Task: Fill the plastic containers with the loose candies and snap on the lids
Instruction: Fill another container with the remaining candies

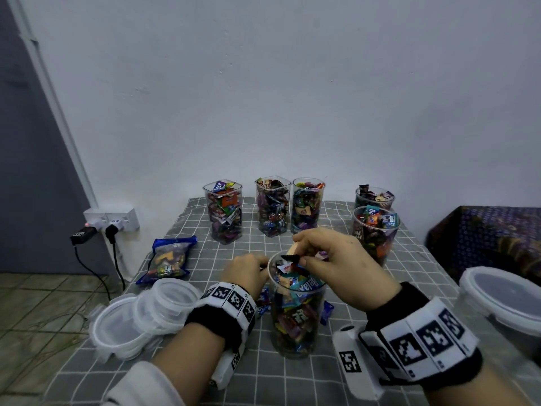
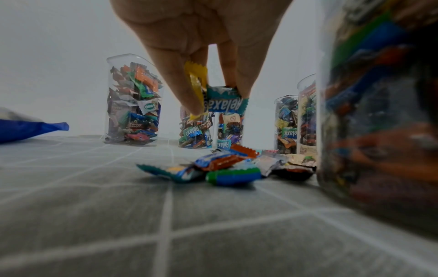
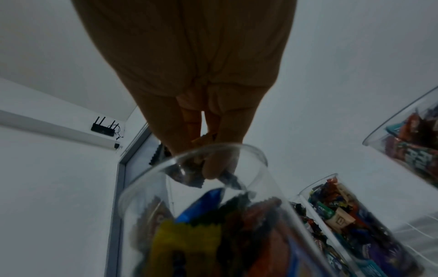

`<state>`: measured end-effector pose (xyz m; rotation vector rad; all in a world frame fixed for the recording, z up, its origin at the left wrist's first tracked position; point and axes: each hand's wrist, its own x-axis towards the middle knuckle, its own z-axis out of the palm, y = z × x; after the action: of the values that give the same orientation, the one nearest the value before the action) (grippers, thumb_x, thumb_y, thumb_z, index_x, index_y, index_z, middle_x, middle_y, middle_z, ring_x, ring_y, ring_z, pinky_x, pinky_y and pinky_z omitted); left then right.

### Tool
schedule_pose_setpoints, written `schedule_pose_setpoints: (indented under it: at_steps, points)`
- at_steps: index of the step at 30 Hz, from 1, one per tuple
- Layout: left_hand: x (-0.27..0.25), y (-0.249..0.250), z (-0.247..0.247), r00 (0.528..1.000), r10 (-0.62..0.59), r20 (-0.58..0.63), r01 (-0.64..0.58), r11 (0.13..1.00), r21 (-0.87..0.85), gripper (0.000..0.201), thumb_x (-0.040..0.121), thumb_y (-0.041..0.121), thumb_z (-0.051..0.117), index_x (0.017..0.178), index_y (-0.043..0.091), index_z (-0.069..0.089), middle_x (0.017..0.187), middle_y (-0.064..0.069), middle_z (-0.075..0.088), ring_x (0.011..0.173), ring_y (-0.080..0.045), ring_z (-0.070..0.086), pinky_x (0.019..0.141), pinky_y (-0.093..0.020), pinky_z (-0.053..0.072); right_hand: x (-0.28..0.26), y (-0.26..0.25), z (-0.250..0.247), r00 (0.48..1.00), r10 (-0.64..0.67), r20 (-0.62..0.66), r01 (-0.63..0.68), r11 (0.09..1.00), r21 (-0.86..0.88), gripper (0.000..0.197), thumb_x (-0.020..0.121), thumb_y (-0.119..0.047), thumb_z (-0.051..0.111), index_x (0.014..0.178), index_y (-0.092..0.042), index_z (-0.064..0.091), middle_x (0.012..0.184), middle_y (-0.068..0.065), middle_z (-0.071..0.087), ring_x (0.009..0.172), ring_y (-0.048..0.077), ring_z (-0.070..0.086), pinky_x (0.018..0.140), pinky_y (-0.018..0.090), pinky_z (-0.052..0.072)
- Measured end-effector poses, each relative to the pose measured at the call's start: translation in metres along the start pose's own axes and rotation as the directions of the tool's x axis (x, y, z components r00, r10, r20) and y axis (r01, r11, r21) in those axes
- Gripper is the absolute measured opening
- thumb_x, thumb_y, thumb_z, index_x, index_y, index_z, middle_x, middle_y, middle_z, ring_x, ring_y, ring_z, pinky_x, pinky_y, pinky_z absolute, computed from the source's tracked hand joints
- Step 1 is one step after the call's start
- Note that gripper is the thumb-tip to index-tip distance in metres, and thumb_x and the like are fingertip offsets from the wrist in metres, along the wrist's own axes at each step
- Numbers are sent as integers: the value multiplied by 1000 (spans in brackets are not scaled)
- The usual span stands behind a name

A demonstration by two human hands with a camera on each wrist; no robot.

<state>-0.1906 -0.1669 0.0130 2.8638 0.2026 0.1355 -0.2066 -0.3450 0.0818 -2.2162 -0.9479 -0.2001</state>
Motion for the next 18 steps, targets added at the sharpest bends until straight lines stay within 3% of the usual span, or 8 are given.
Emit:
schedule_pose_setpoints:
  at_steps: [5,10,12,15,18]
  points:
    - [-1,0,0,1000,-4,-17,4,1000,-12,28,96,30,45,113,18,63,114,-8,64,107,-28,58,80,-29,43,-2,2,3,1000,-12,12,12,1000,-9,6,85,-9,63,89,-12,66,113,-7,58,103,-1,50,85,4,34]
    - [-3,-2,1,998,-13,-58,3,988,-155,24,93,32,51,108,25,69,105,-5,69,101,-26,61,78,-29,45,-8,3,4,999,31,-42,-32,999,-16,13,85,-15,65,97,-12,66,120,-6,56,111,2,48,95,26,42]
    - [-4,-4,0,993,-24,-115,-2,976,-219,23,91,35,54,107,28,70,104,-2,70,100,-24,61,75,-27,43,-13,5,5,996,56,-67,-54,998,31,31,82,-29,69,110,-18,63,128,-10,50,118,2,44,101,29,40]
    - [-6,-8,-3,986,-26,-165,-25,954,-298,22,91,31,57,107,24,70,108,1,68,100,-19,61,79,-26,43,-20,10,9,985,169,33,-171,978,119,89,61,-61,68,139,-28,38,139,-17,35,127,0,33,108,26,32]
    - [-10,-13,-6,973,-42,-227,-58,907,-418,18,90,28,59,101,23,73,102,4,70,92,-14,63,82,-29,48,-26,19,19,962,236,141,-266,927,265,122,45,-67,69,147,-31,14,142,-19,27,132,-1,26,109,23,27]
